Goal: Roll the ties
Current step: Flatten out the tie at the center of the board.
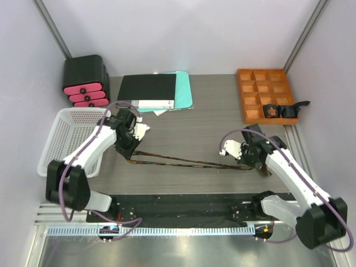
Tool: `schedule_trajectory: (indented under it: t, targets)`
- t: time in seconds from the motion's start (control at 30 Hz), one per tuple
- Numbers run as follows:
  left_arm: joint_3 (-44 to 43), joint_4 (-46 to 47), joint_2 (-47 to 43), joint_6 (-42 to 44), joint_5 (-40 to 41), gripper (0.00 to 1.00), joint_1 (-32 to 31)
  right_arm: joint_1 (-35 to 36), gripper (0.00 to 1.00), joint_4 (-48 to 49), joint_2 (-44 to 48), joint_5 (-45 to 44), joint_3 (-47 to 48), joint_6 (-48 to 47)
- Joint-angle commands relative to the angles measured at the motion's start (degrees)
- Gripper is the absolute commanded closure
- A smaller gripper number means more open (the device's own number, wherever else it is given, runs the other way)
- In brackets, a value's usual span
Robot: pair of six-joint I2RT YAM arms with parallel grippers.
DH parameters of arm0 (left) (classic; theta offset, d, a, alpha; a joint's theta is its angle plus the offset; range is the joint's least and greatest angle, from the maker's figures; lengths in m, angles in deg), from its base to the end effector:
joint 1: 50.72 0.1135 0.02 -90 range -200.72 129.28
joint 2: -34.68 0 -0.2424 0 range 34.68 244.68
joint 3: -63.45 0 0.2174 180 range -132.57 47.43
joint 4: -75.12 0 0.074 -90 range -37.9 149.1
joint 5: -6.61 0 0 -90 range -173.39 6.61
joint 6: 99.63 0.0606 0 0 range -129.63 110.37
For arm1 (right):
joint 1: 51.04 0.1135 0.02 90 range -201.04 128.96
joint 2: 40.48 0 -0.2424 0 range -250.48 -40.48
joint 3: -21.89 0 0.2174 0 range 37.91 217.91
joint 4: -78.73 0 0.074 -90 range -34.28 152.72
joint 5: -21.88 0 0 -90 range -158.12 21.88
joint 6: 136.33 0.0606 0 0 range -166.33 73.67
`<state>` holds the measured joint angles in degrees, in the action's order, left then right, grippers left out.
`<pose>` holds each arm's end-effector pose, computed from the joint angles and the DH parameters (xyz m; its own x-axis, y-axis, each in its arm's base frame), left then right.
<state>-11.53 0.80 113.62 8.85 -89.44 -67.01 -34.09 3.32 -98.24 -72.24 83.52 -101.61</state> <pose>0.2071 -0.0672 0.2049 -0.7965 0.5611 -0.2254 0.5819 0.8125 -0.0335 0.1449 0.0396 0.2057 -0.2957 -0.9472 -0.1243 -0.8990 0.3199 -0.2991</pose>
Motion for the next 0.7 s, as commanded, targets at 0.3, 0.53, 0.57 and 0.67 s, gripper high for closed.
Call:
schedule_trajectory:
  t: [0.3, 0.53, 0.57, 0.67]
  targets:
    - [-17.75, -8.58, 30.73, 3.31, 4.55, 0.95, -0.41, -0.87, 0.98, -1.86, -34.42, 10.71, 8.26, -8.09]
    - [-27.51, -12.97, 32.78, 5.59, 0.61, 0.51, 2.93, -0.87, 0.72, -5.20, -42.79, 13.78, 19.59, -3.16]
    - [-28.74, -13.58, 32.42, 5.78, -1.67, 0.44, 3.37, -0.87, 0.65, -5.73, -43.22, 14.14, 20.31, -2.64]
    - [-31.83, -15.79, 29.09, 9.63, -7.04, 0.28, 4.25, -0.95, 0.52, -6.43, -43.06, 14.58, 22.42, -1.14]
